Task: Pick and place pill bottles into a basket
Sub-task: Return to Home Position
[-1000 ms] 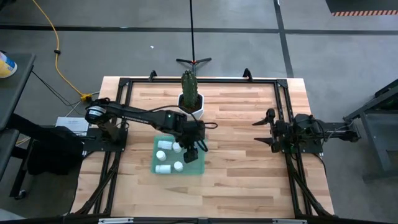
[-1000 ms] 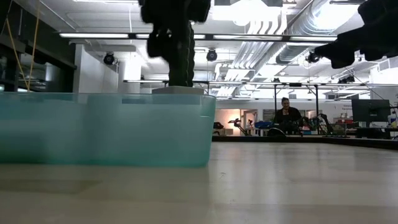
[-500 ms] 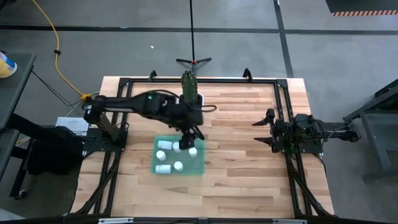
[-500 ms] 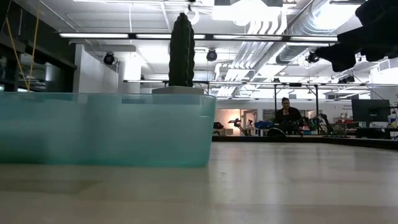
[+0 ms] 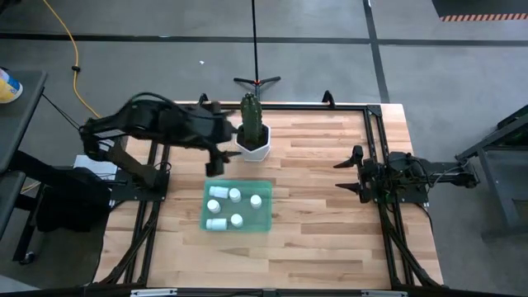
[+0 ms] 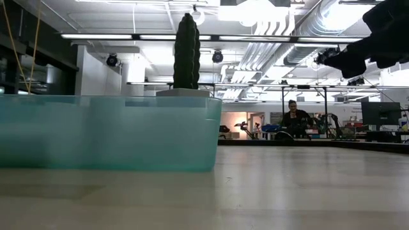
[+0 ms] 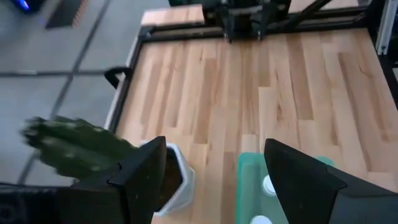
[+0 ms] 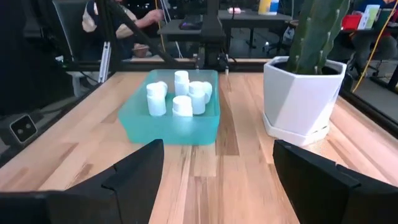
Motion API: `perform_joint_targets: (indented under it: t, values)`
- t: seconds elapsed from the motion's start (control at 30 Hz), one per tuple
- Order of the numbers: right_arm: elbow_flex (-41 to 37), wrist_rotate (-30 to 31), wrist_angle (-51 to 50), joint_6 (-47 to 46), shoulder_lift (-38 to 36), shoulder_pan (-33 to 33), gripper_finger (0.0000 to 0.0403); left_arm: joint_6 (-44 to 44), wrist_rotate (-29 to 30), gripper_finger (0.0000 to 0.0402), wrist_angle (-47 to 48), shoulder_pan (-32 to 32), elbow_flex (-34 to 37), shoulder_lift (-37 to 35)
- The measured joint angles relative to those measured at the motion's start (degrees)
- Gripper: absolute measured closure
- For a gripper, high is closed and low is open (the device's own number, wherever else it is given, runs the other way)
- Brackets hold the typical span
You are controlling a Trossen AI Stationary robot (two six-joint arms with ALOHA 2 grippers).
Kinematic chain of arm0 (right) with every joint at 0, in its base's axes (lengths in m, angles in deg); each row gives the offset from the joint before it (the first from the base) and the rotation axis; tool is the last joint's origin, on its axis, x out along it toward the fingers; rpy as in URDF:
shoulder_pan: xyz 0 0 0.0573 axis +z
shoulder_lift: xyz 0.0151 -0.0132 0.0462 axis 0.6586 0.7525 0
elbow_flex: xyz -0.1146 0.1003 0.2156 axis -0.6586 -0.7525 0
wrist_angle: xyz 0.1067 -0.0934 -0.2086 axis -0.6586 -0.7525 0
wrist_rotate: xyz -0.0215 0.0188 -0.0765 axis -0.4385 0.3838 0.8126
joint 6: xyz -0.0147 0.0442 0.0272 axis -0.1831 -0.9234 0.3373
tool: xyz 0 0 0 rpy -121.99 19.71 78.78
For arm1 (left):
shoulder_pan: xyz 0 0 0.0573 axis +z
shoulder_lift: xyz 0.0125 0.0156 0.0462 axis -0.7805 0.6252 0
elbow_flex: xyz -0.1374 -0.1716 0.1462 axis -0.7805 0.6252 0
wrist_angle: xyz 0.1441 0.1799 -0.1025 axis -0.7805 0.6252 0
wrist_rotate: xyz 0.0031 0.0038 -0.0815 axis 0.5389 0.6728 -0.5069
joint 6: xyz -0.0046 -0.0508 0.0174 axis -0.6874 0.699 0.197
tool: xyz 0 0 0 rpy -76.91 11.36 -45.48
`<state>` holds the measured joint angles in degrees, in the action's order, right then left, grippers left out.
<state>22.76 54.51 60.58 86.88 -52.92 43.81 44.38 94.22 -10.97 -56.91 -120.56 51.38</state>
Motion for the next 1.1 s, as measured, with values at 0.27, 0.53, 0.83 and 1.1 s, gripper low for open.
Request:
perform_joint_targets:
  t: [0.27, 0.53, 0.83, 1.1]
  values:
    - [0.0, 0.1, -1.5, 0.0, 0.0, 0.0, 0.0110, -5.1, 1.9, 0.0096, -2.3, 1.0, 1.5, -5.8]
    - [0.0, 0.1, -2.5, 0.0, 0.0, 0.0, 0.0110, -6.9, -9.9, 0.0096, -16.2, 6.9, 18.4, -17.0]
    - [0.0, 0.2, -3.5, 0.0, 0.0, 0.0, 0.0110, -3.4, -20.3, 0.0096, -42.6, 10.5, 48.7, -31.4]
    - [0.0, 0.1, -4.0, 0.0, 0.0, 0.0, 0.0110, 4.8, -23.0, 0.0096, -57.8, 10.5, 66.8, -40.9]
